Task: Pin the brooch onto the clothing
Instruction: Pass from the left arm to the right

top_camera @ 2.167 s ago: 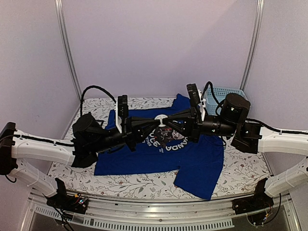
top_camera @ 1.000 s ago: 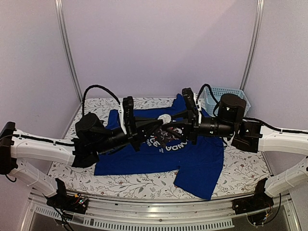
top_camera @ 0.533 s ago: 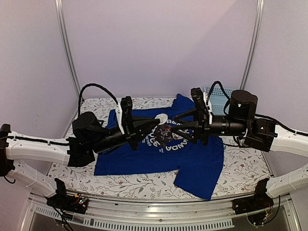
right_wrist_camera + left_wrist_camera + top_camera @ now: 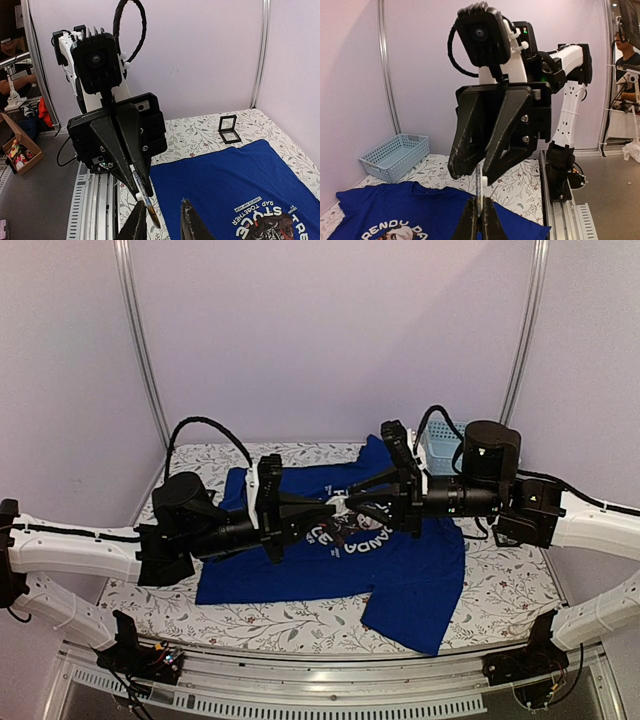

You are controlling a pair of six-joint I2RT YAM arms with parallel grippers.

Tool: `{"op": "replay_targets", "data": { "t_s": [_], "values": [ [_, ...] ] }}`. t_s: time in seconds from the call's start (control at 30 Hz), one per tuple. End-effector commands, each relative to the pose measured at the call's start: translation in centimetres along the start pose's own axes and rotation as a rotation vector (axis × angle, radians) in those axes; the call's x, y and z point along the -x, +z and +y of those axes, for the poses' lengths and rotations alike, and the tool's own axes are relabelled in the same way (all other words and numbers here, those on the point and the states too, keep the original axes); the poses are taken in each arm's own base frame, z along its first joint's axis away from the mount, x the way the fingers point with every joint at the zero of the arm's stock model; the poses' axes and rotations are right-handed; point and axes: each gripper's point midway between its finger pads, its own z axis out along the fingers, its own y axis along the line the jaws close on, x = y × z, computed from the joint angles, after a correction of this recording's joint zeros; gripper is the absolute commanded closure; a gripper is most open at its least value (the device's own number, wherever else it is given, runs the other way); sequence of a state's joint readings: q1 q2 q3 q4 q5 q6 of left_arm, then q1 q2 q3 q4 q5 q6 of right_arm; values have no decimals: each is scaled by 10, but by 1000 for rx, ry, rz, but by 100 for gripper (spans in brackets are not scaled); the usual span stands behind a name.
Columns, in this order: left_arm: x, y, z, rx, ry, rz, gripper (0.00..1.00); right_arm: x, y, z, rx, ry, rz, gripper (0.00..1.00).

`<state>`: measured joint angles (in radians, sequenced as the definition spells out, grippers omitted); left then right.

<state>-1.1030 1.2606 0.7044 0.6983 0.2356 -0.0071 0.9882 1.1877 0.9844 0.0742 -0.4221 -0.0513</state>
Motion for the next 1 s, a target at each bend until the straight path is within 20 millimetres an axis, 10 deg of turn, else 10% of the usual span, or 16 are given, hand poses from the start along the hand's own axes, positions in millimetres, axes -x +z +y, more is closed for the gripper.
{"op": "replay_targets", "data": {
  "t_s": [0.0, 0.67, 0.8, 0.97],
  "values": [
    [18, 1, -2, -17, 19, -41, 100, 7, 3, 8, 46, -9, -13, 81],
    [18, -1, -2, -44, -47, -63, 100, -2, 7, 14, 92, 10, 15, 100],
    [6, 1, 20, 73, -100, -8, 46, -16, 5, -22, -93, 45, 44, 100],
    [-47, -27, 82, 456, -257, 139, 36, -68, -22, -96, -380, 260, 105, 100]
  ]
}}
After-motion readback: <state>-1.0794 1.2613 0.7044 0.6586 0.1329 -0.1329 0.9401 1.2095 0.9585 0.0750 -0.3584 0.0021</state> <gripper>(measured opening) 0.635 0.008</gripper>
